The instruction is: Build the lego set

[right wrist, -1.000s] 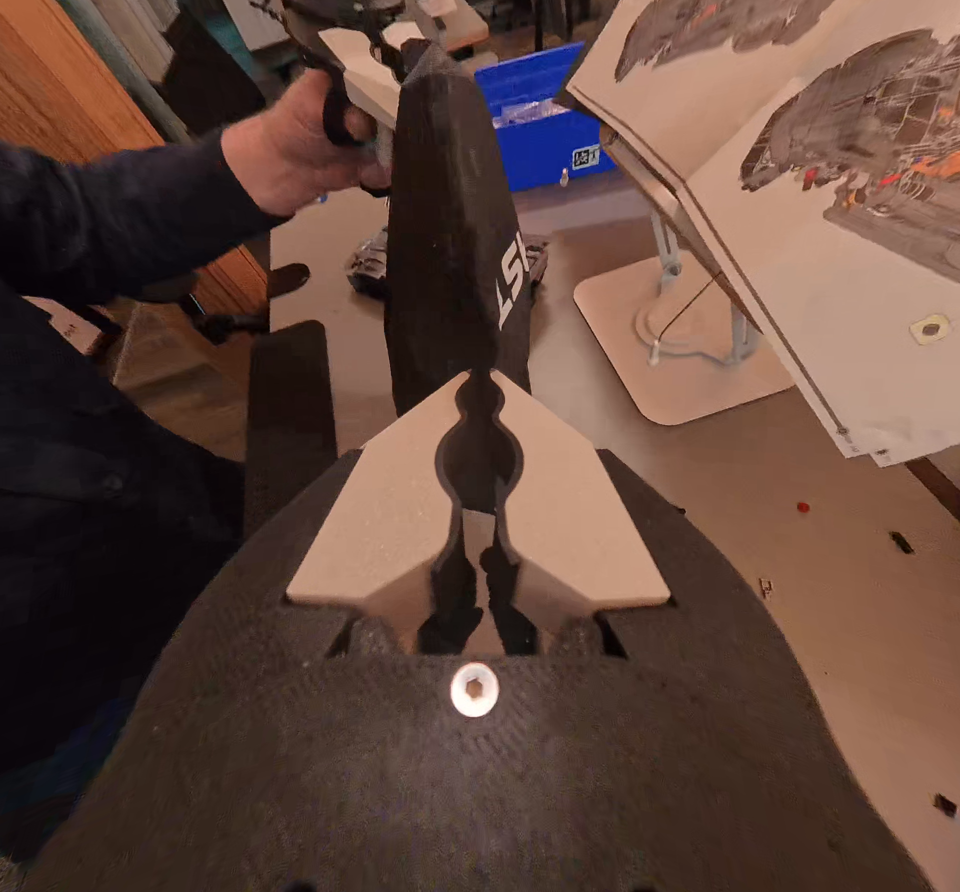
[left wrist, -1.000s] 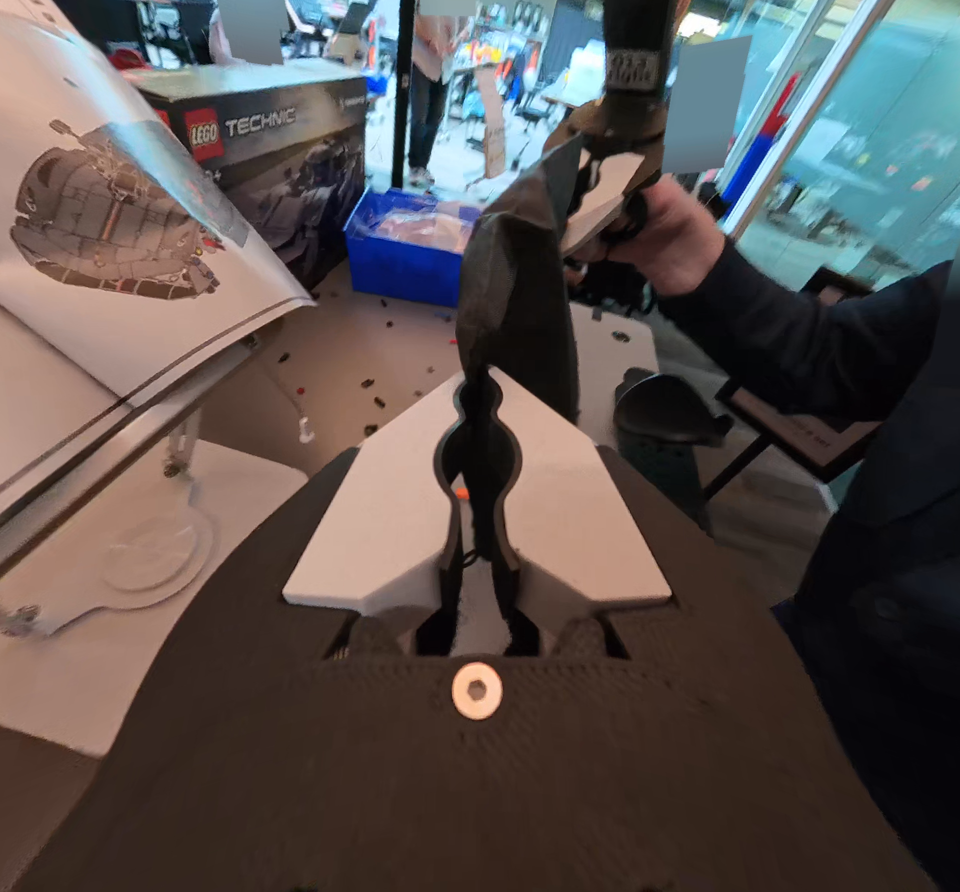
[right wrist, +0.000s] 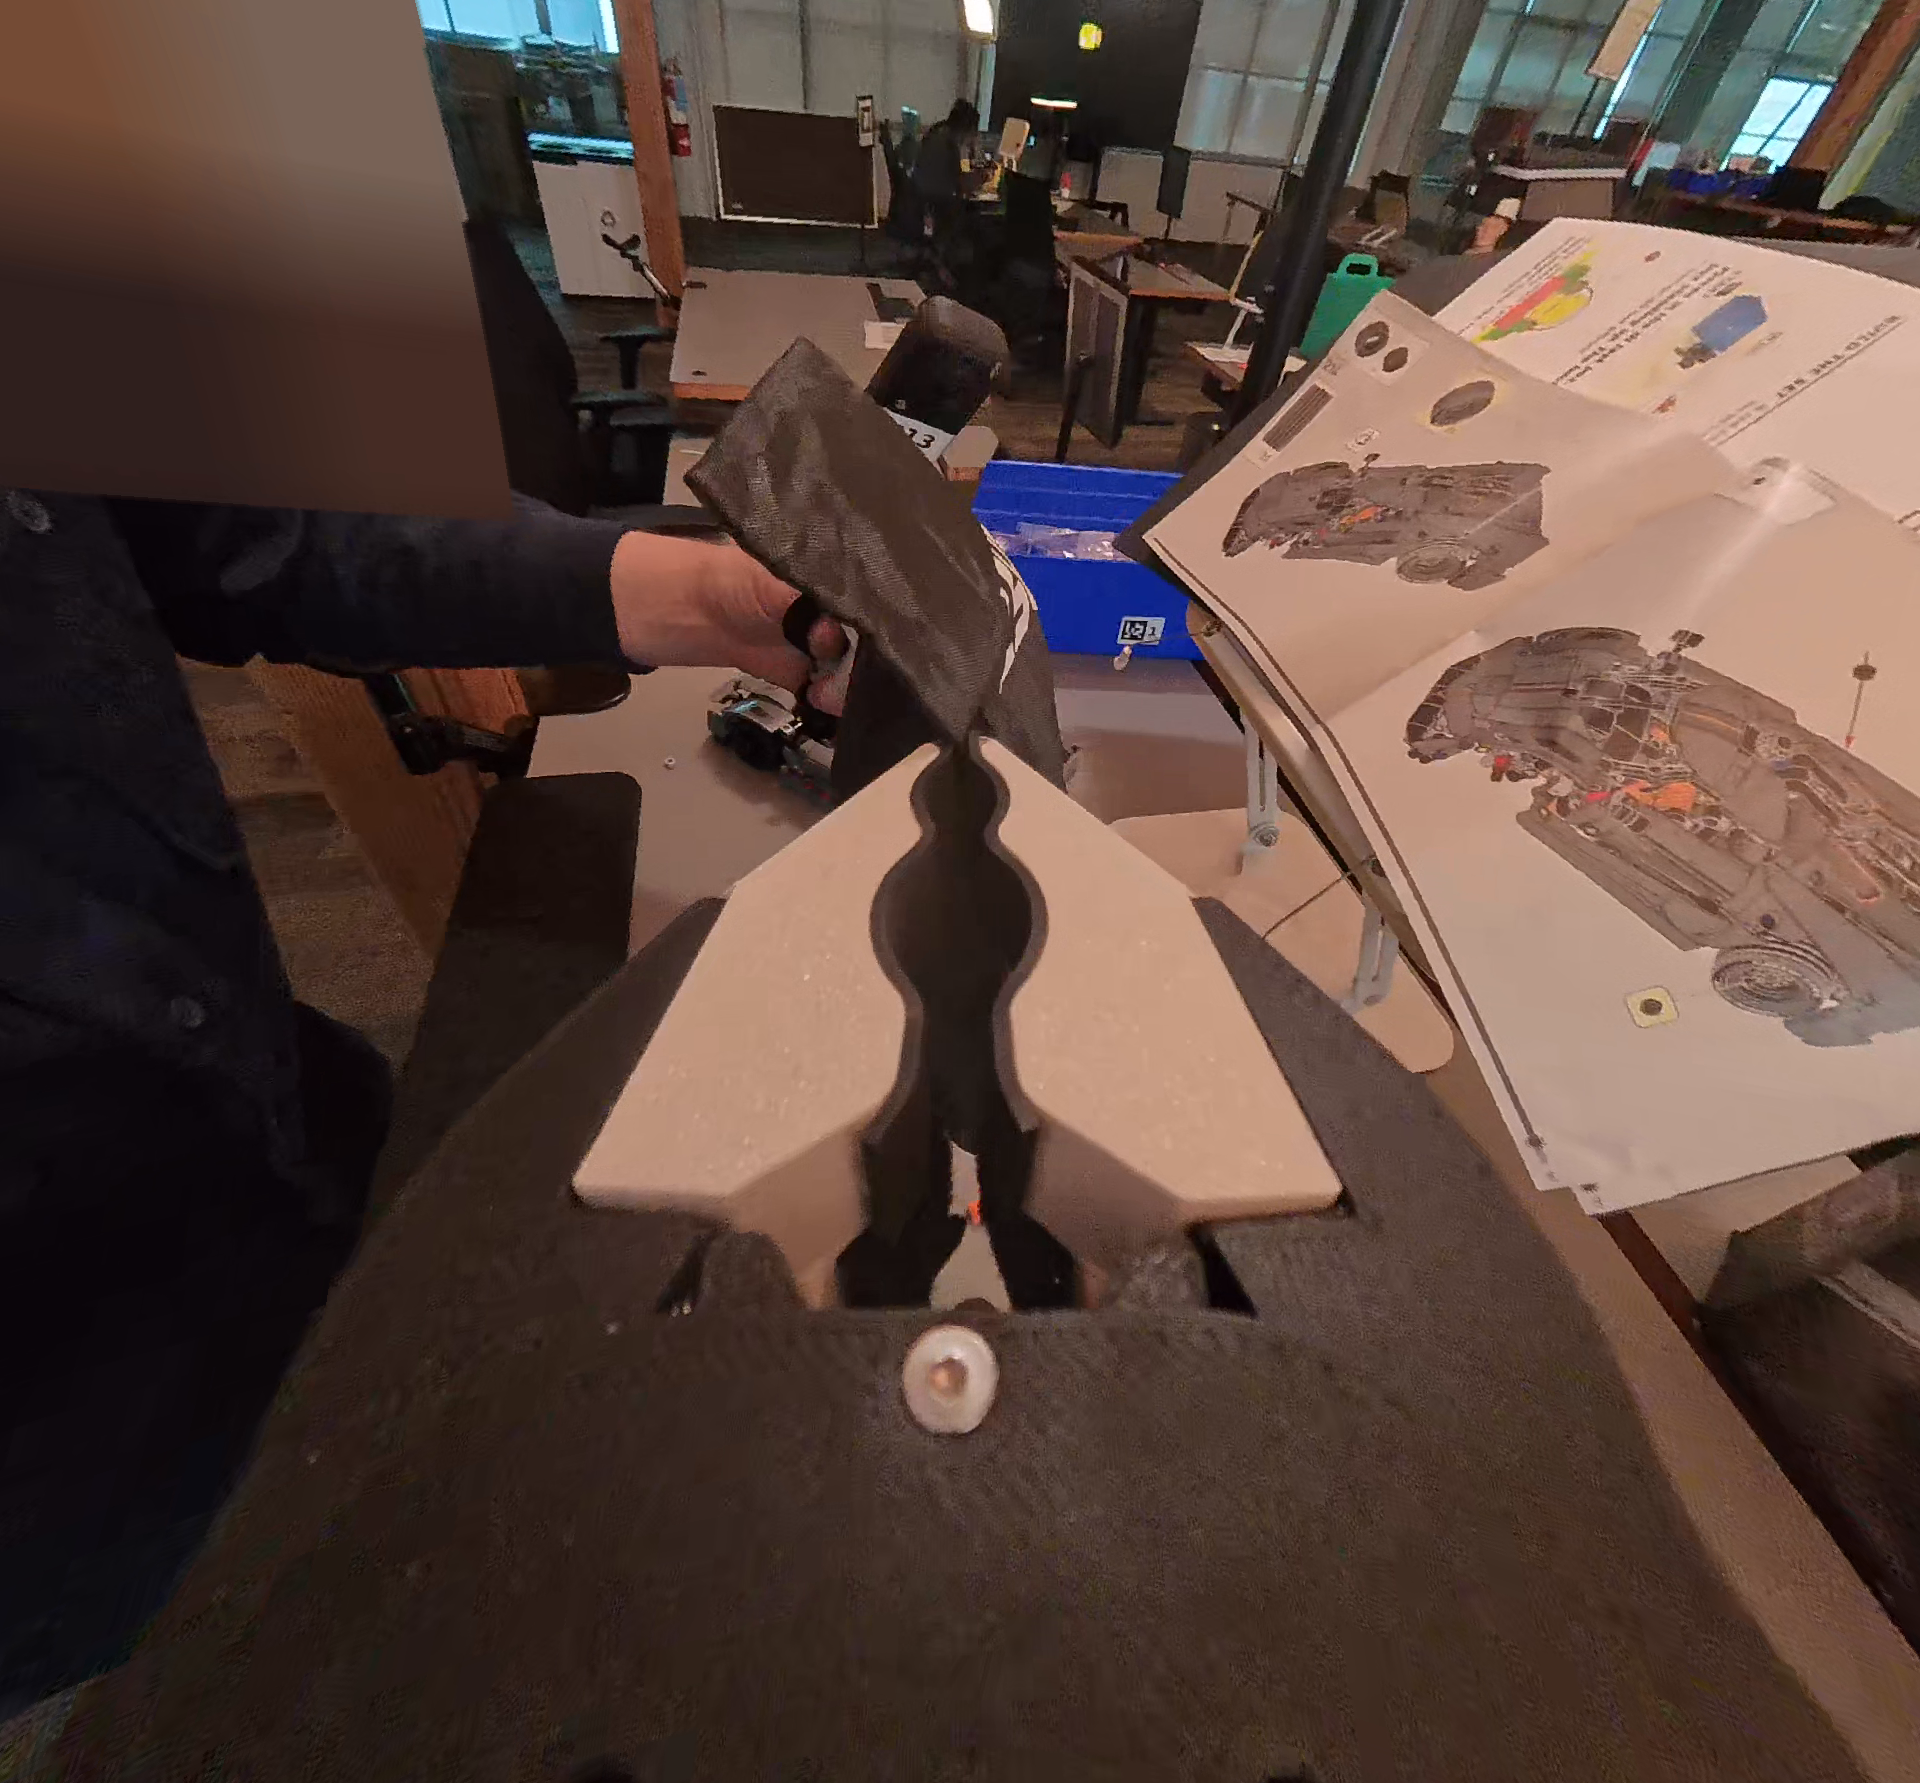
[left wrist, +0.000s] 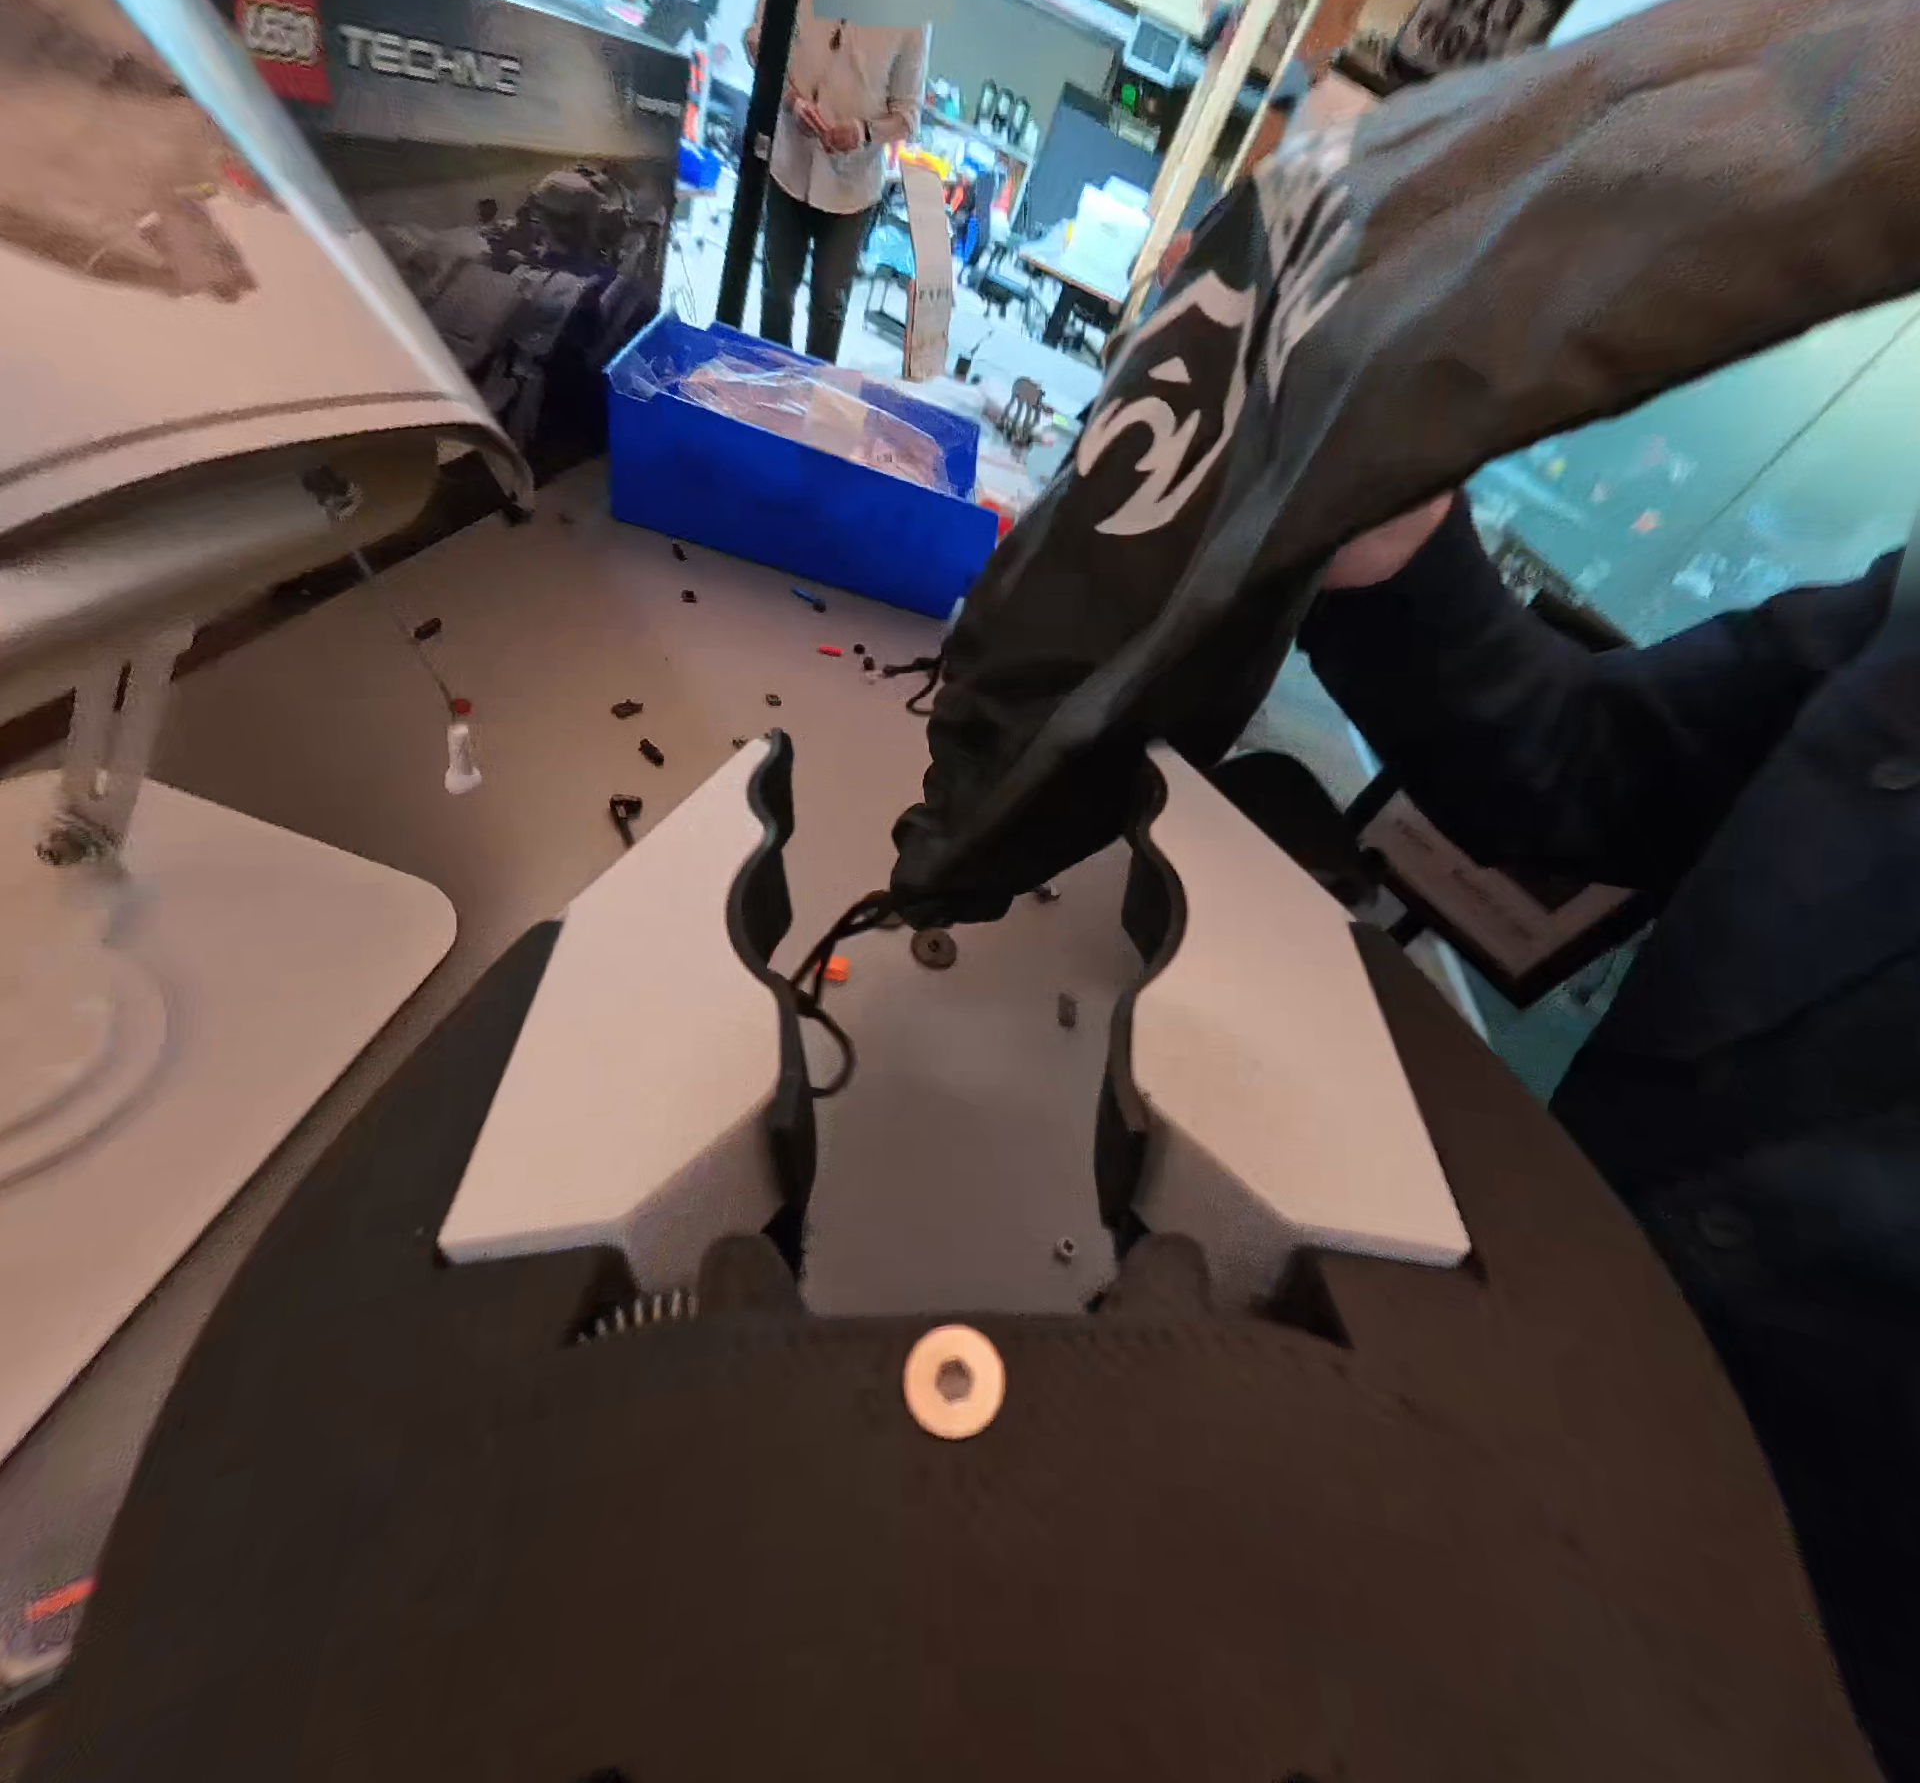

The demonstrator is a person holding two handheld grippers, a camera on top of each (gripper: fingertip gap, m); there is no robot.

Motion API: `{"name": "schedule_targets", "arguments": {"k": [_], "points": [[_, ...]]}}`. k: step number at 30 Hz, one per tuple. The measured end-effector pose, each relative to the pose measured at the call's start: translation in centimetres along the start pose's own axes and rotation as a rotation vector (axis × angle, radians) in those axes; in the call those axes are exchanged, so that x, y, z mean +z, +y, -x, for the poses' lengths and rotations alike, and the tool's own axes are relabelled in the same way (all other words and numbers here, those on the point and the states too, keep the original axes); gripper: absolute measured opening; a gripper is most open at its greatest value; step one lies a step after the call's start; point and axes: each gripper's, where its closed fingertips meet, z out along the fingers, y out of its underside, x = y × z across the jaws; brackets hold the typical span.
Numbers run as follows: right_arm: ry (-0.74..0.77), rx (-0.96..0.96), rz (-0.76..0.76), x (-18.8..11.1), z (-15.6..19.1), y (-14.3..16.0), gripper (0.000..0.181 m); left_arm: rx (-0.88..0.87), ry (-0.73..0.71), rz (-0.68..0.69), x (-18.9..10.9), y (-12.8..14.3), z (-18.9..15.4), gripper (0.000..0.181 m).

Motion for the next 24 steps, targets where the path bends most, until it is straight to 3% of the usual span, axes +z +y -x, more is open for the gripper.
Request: {"name": "schedule_targets", "arguments": {"k": [5, 7, 11, 15, 19, 21, 24], "points": [[-0.017, 0.005, -0.028, 0.0, 0.4, -0.5, 0.000, 0.086, 0.156, 0.054, 1.9, 0.5, -3.4, 0.009], [-0.024, 0.017, -0.020, 0.0, 0.5, -0.1, 0.000, 0.102, 0.158, 0.042, 2.0, 0.3, -3.7, 0.000], [-0.001, 0.031, 0.010, -0.8, 0.1, 1.0, 0.000, 0.111, 0.160, 0.044, 1.5, 0.3, -3.9, 0.000], [0.004, 0.038, 0.032, -1.6, 0.4, 1.9, 0.000, 0.168, 0.061, 0.044, 0.9, -0.7, -2.8, 0.000], [-0.138, 0.038, 0.094, -2.3, 3.4, 3.5, 0.001, 0.347, -0.062, 0.070, 0.0, -2.4, -2.7, 0.000], [-0.204, 0.098, 0.132, -2.8, 4.5, 4.5, 0.028, 0.486, -0.117, 0.100, -0.3, -3.4, -3.2, 0.000], [-0.235, 0.177, 0.137, -4.5, 4.3, 5.1, 0.040, 0.662, -0.173, 0.147, -0.6, -4.8, -4.3, 0.000]]}}
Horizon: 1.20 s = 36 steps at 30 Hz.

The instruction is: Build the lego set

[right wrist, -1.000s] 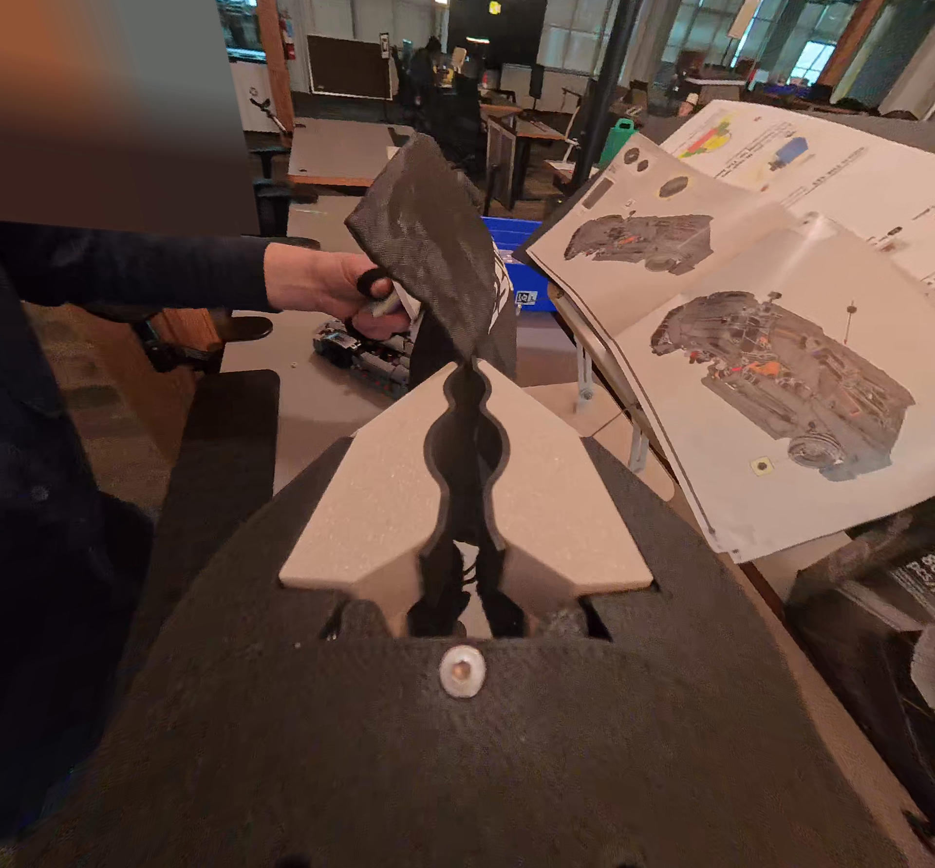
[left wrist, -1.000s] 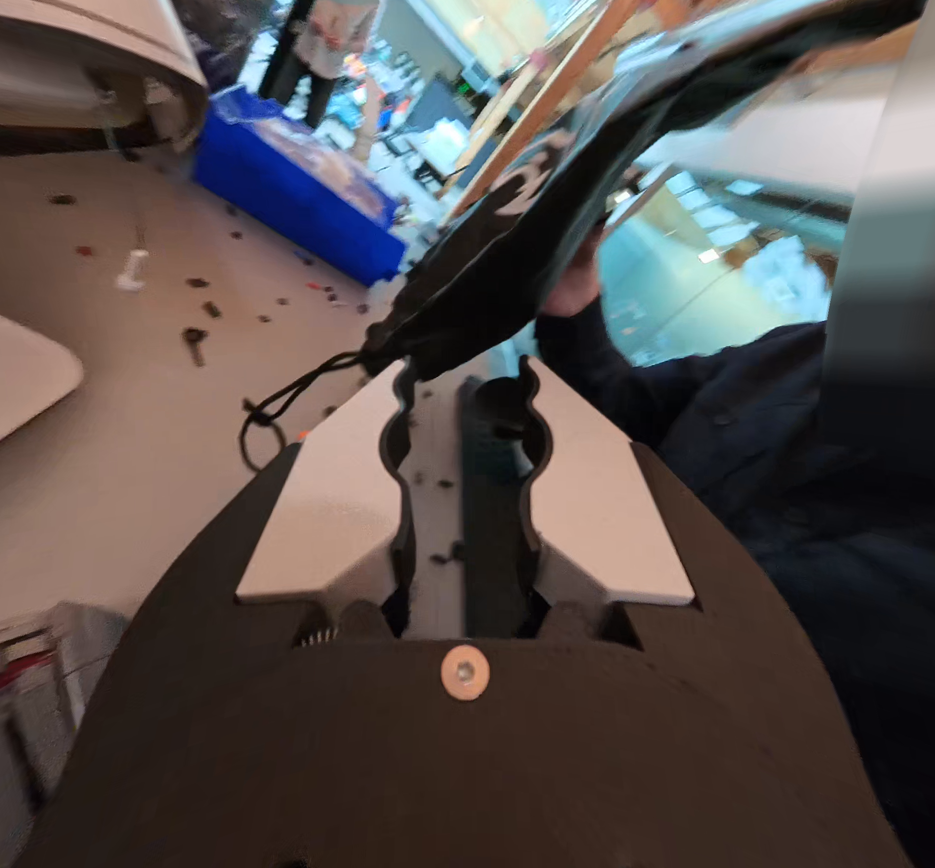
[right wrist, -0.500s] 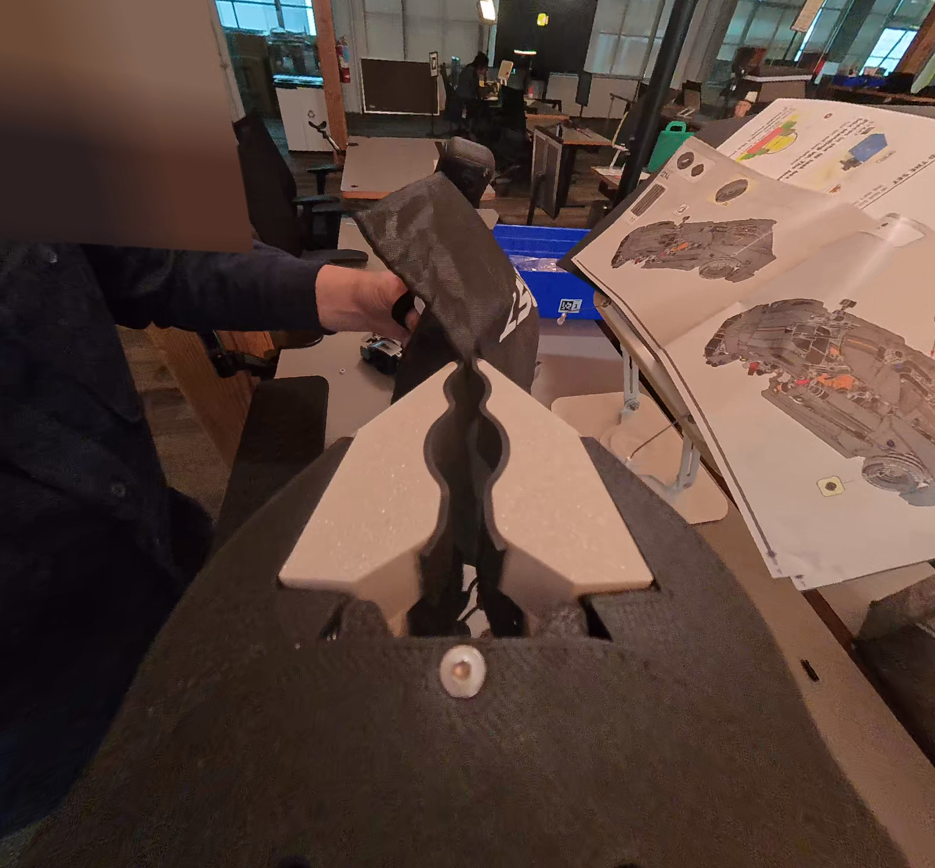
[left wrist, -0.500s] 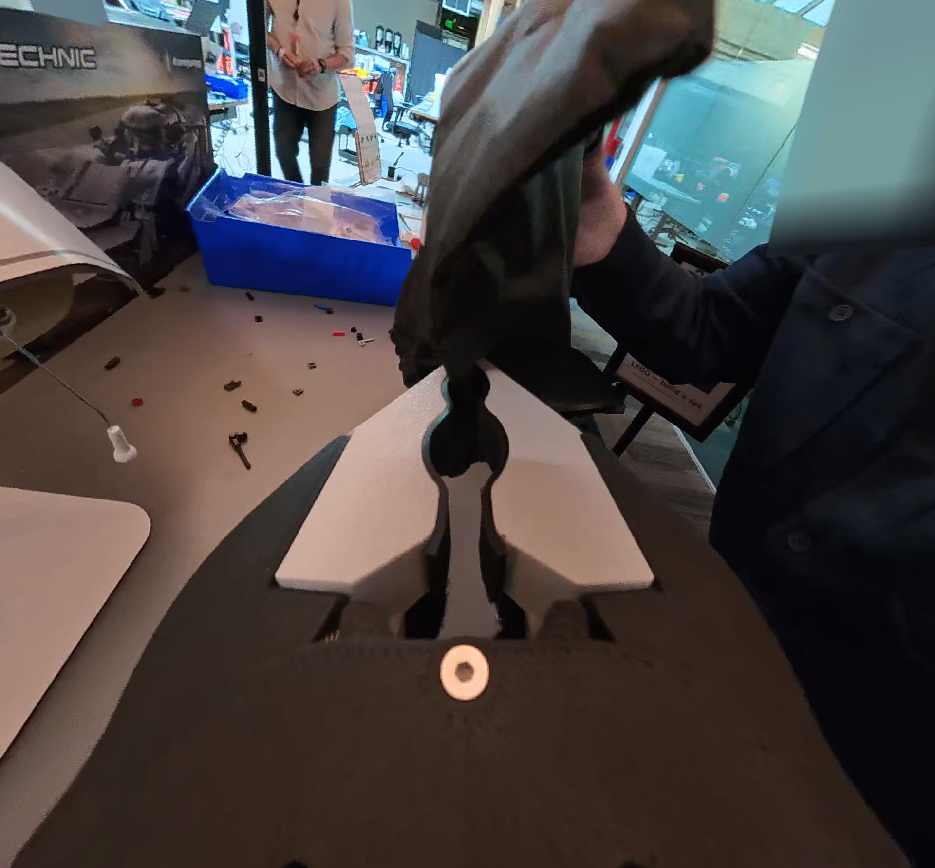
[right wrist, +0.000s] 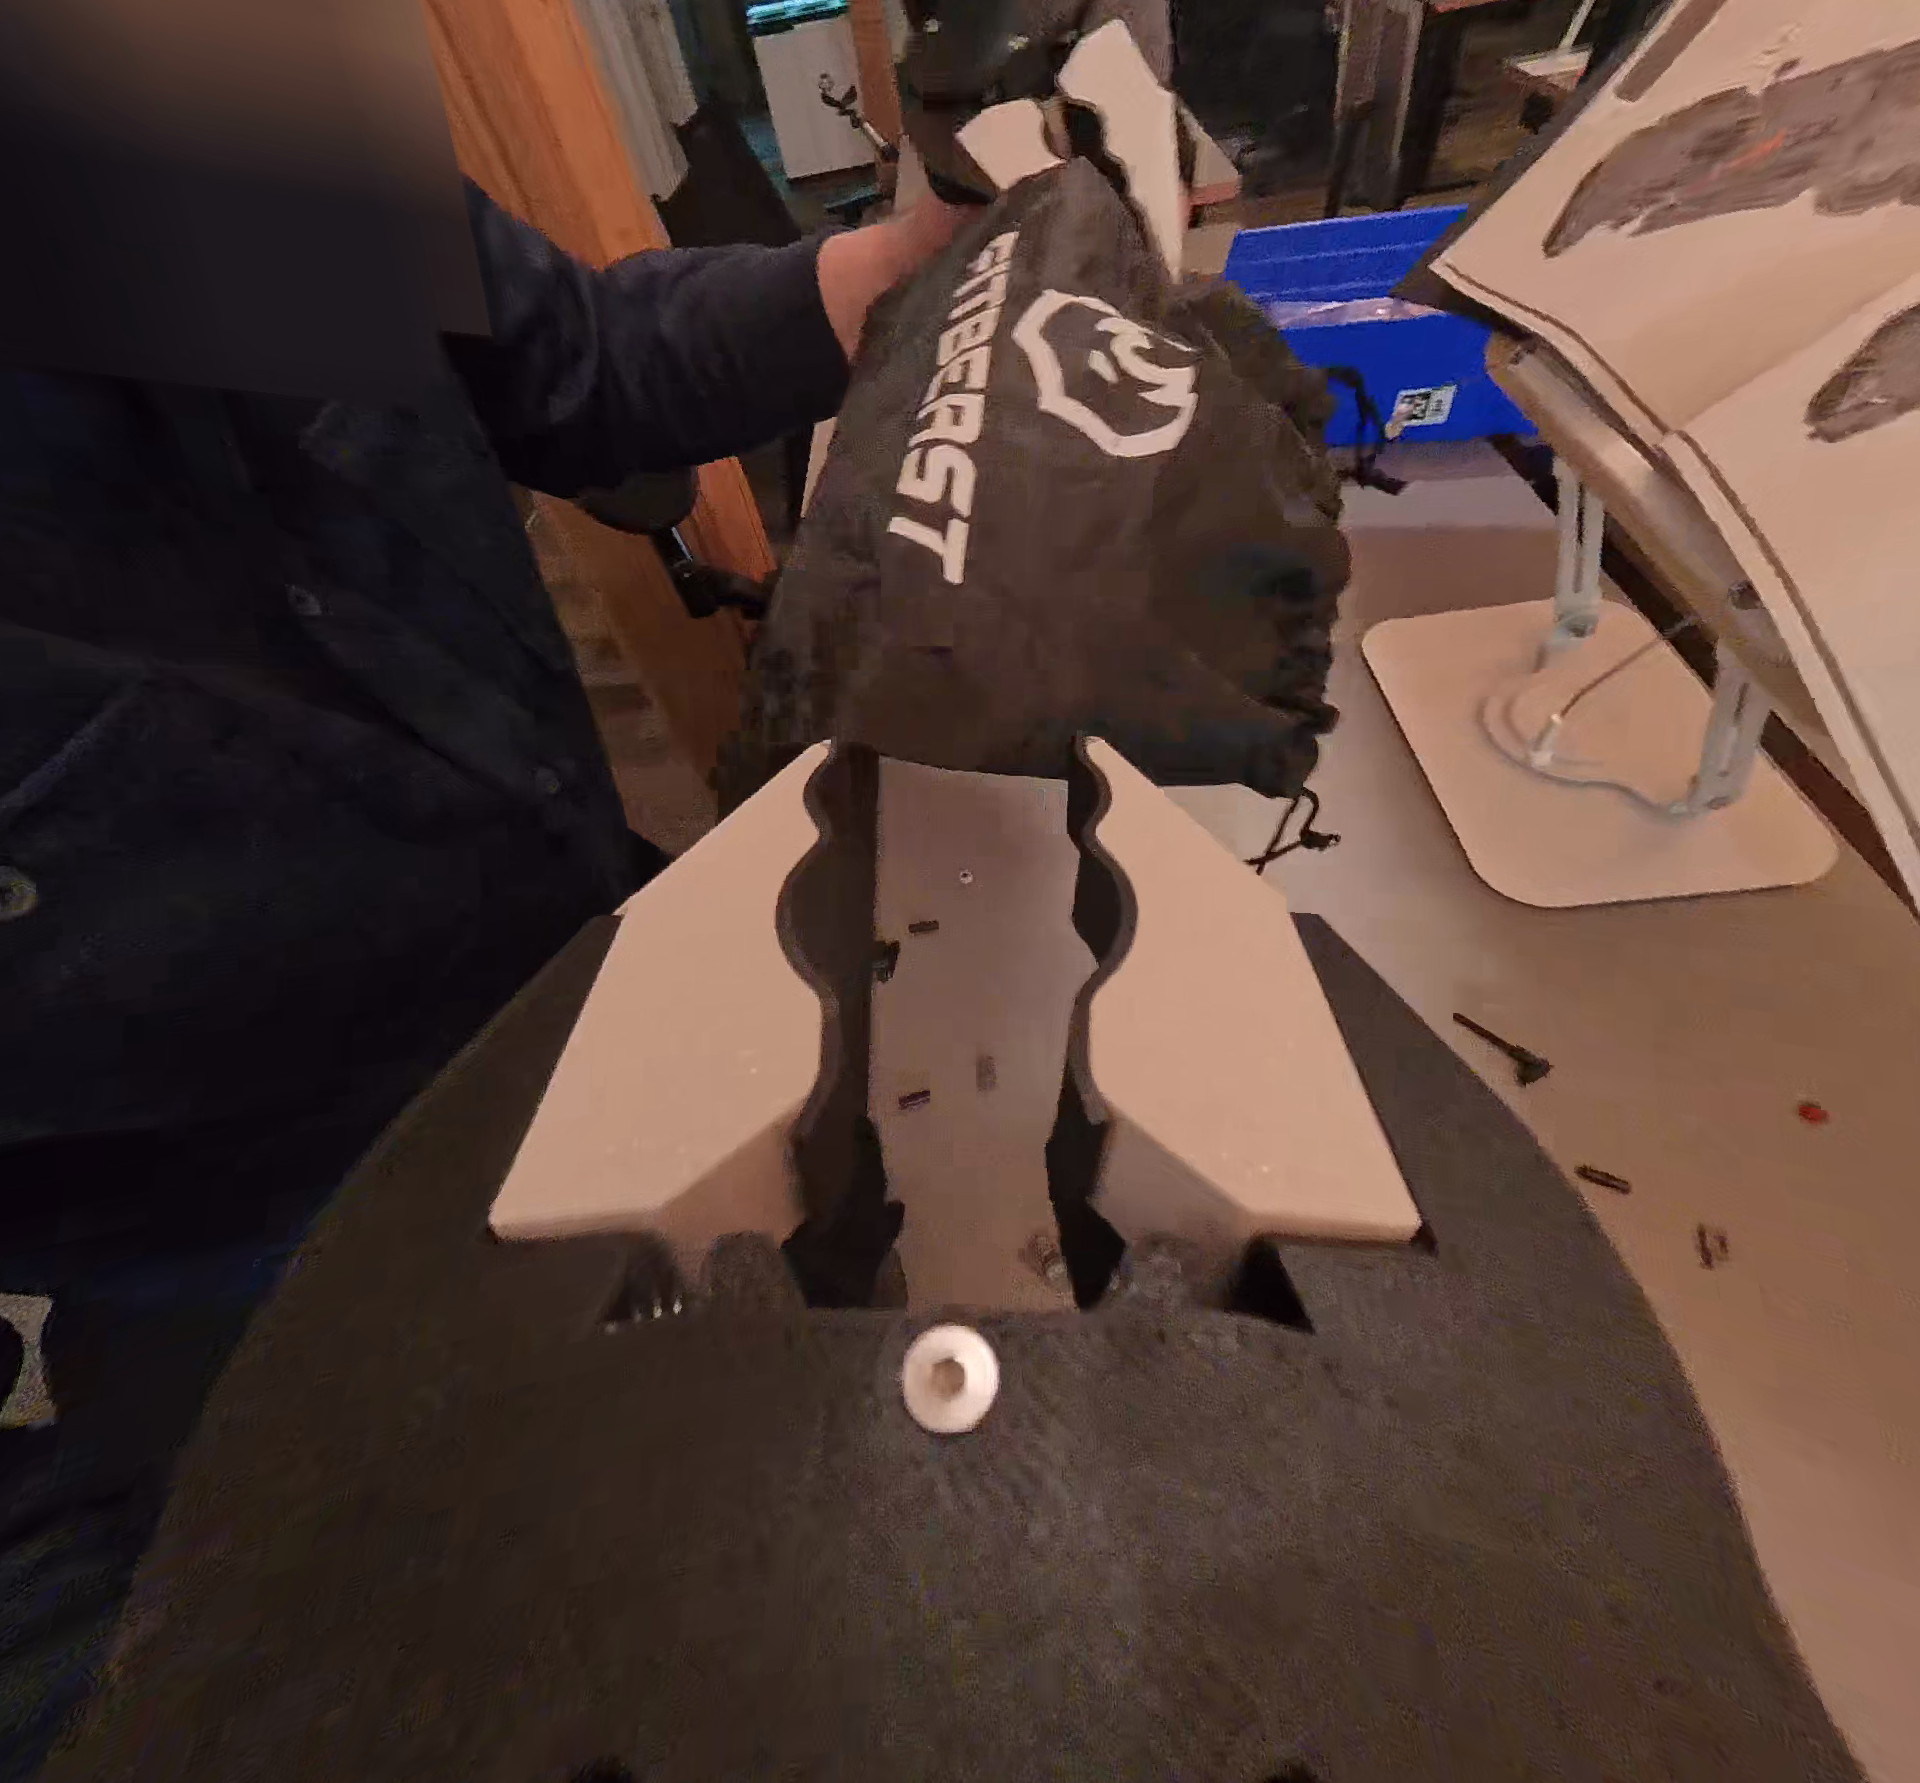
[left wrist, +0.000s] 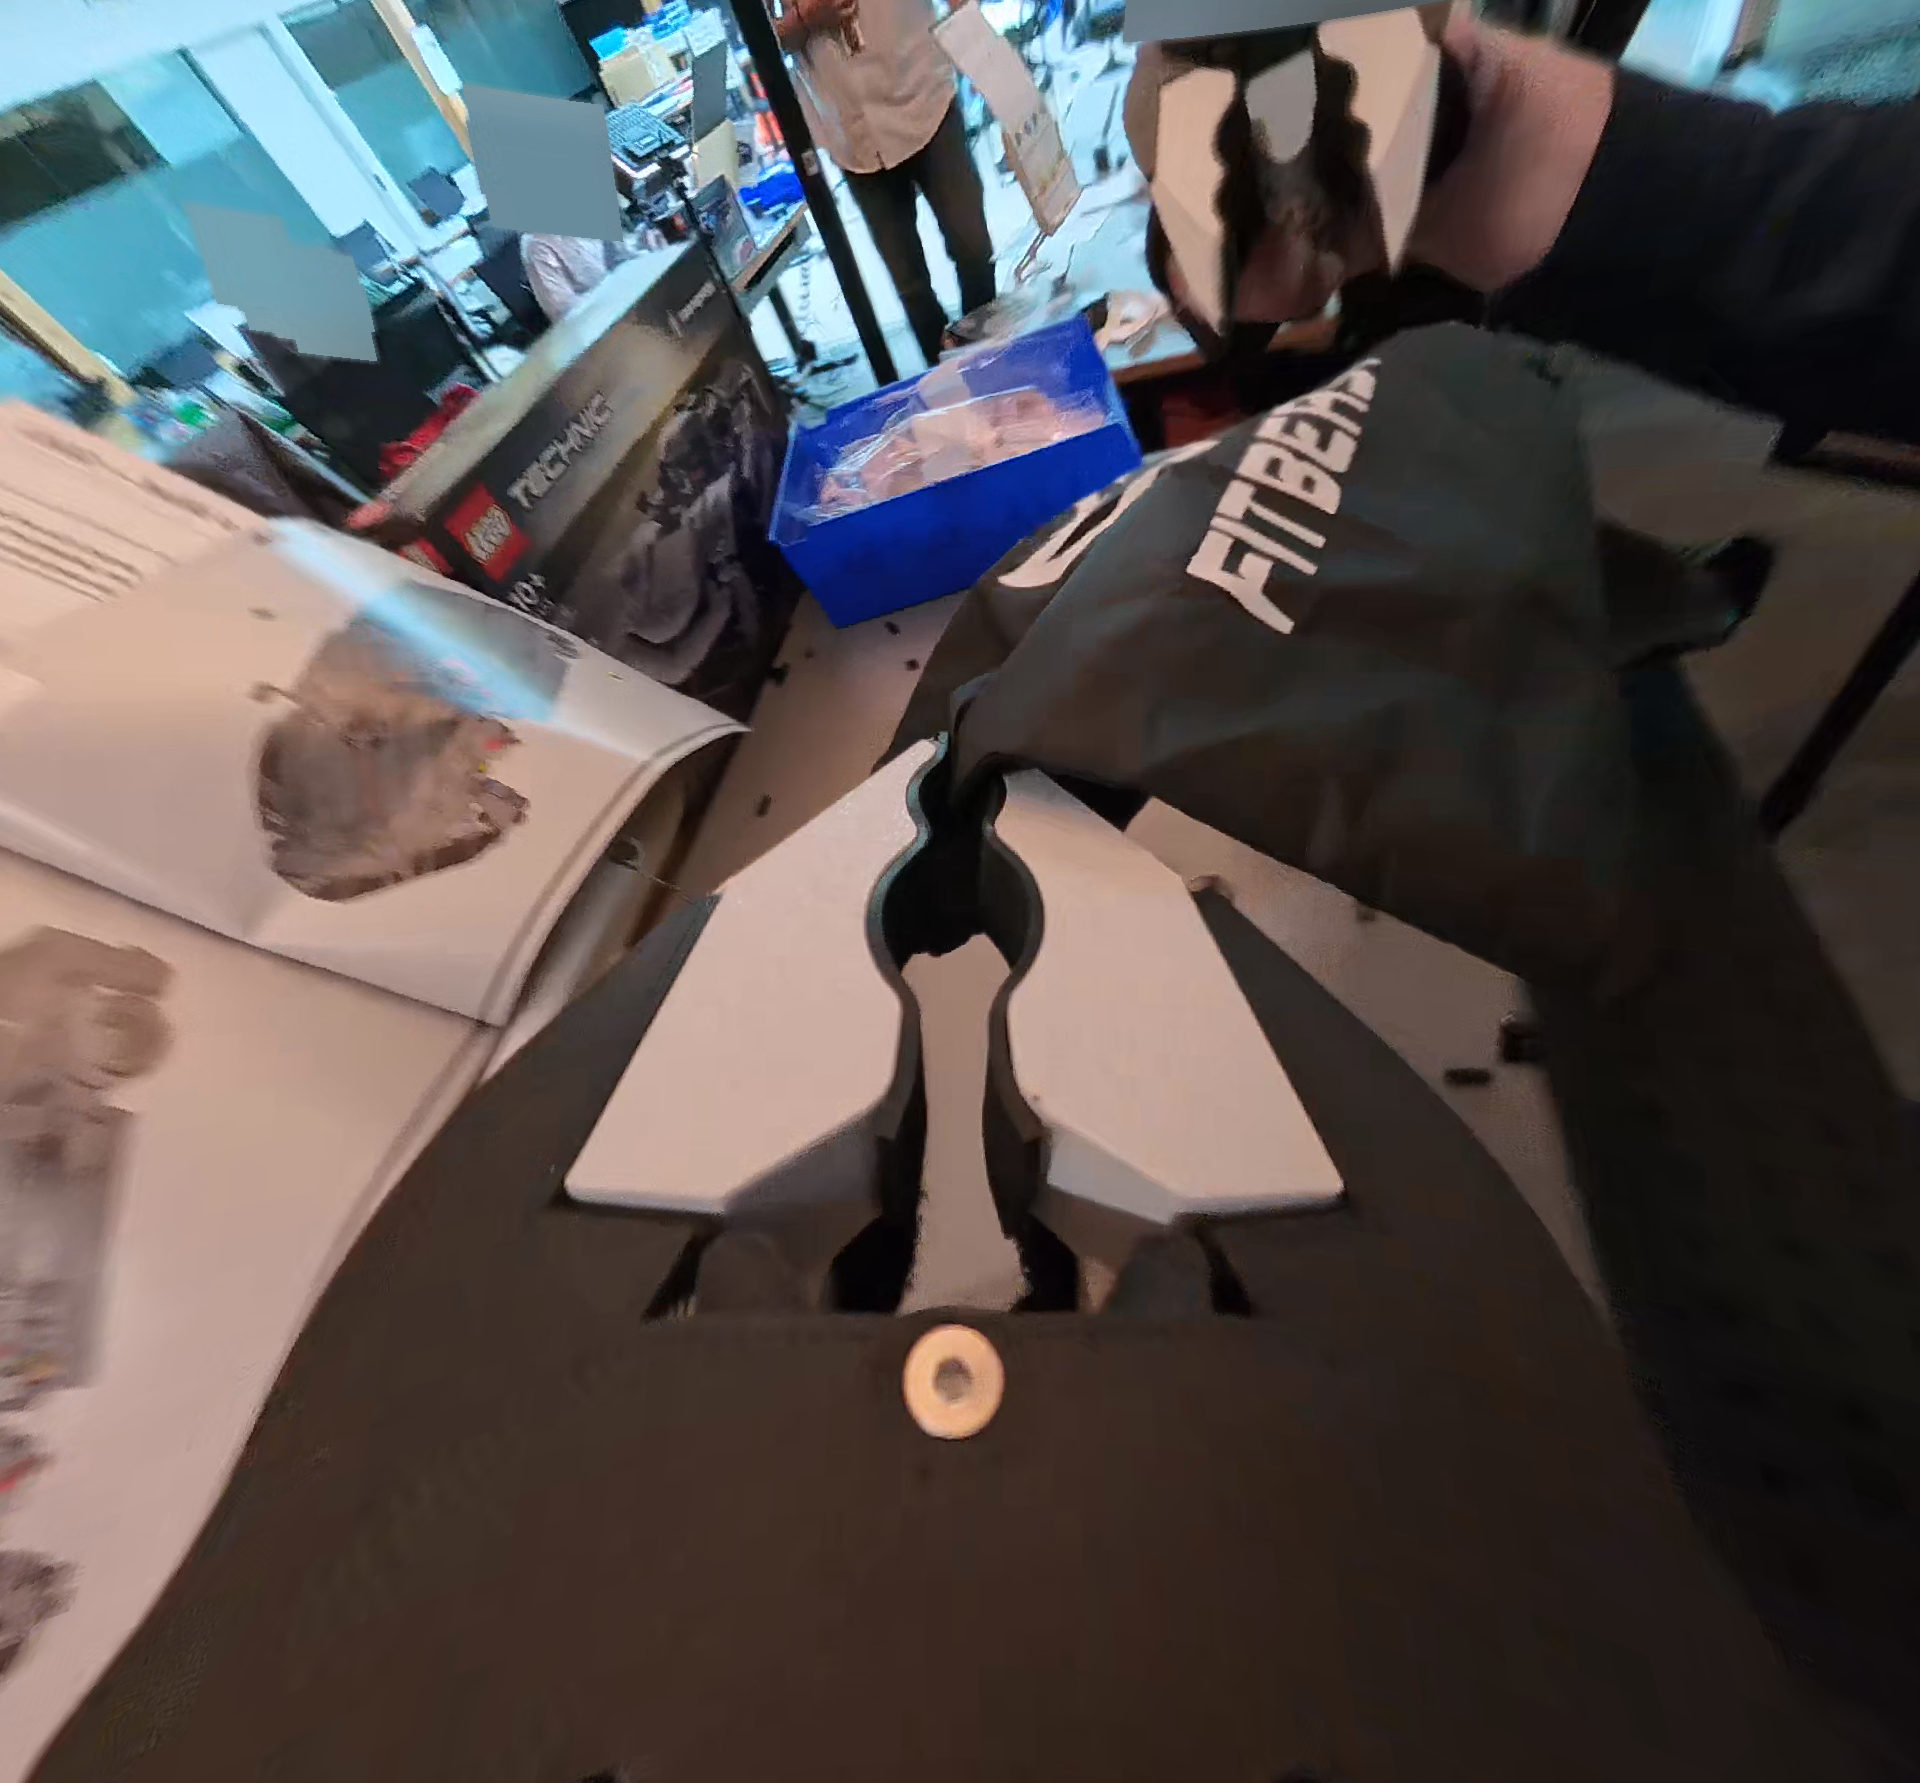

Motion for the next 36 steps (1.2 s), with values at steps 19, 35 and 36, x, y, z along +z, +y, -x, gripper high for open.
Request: {"name": "schedule_targets", "arguments": {"k": [19, 35, 36], "points": [[0.102, 0.021, 0.215, 12.4, -2.6, 0.9, 0.013, 0.226, -0.061, 0.095, 1.6, -3.5, -2.7, 0.000], [0.417, -0.296, 0.606, 11.0, -6.0, 2.5, 0.000, -0.004, 0.129, 0.256, 0.7, -3.0, -3.1, 0.064], [0.421, -0.316, 0.601, 11.4, -5.9, 2.2, 0.000, 0.021, 0.142, 0.302, 1.6, -2.5, -3.7, 0.064]]}}
